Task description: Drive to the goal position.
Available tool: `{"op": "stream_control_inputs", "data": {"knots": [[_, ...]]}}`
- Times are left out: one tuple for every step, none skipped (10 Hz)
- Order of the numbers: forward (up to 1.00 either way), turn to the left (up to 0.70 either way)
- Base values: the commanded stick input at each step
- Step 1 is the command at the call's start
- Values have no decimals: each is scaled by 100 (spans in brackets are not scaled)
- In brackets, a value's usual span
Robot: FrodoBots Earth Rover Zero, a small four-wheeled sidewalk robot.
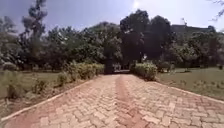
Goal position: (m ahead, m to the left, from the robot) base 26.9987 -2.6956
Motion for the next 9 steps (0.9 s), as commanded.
{"op": "stream_control_inputs", "data": {"knots": [[70, 0], [70, 0], [70, -3], [70, -7], [70, -35], [70, -35], [70, -35], [70, -35], [70, 0]]}}
